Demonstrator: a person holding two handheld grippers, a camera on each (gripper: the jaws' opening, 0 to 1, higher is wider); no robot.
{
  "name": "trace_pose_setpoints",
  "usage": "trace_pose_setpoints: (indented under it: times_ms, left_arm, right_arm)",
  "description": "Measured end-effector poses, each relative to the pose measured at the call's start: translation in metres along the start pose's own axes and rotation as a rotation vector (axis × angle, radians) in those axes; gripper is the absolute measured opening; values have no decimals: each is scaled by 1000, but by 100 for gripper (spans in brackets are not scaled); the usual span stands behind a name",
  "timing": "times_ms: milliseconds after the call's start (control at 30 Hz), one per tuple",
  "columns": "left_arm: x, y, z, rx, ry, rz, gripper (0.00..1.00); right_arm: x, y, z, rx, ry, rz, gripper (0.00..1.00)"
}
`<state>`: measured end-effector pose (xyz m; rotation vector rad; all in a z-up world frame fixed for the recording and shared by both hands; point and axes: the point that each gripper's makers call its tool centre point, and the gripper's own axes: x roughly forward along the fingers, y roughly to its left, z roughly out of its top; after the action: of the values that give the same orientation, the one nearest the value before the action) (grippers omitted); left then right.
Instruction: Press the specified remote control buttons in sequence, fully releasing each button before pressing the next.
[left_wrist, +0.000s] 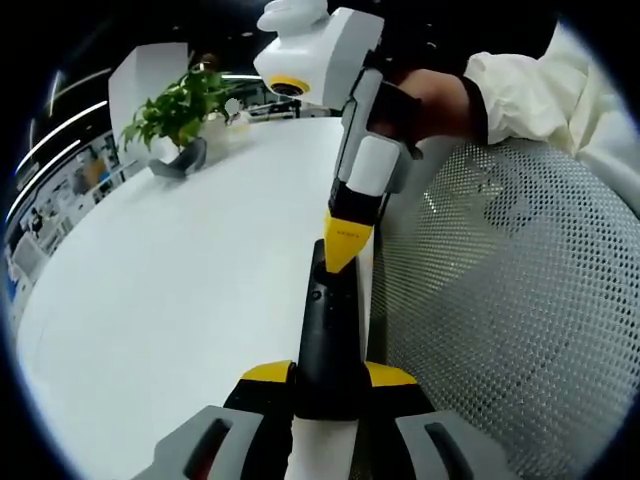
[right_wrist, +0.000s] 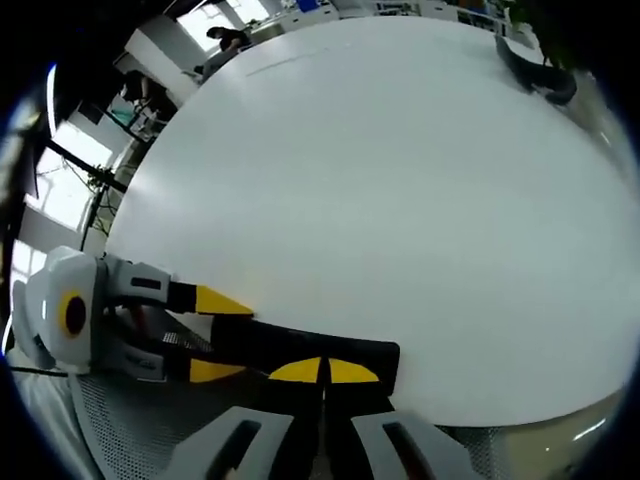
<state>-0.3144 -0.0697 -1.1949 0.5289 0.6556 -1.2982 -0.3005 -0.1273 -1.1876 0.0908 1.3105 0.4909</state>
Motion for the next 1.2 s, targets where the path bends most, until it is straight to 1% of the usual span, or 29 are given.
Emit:
trace_pose_setpoints:
  times_ms: [233,567,867,1200]
  left_arm:
    - [1,0,1,0,-3,-1,25]
    - [0,0,0,0,-1,-1,25]
    - [-2,1,-3,0,30,-2,24]
    - [-2,1,-3,7,30,-6,24]
  right_arm:
    - [0,-1,0,7,-4,7,0]
    - [0,0,1,-35,-5,-17,0]
    - [0,0,0,-43,-11,-24,0]
    - [0,0,0,-25,-12,-15,0]
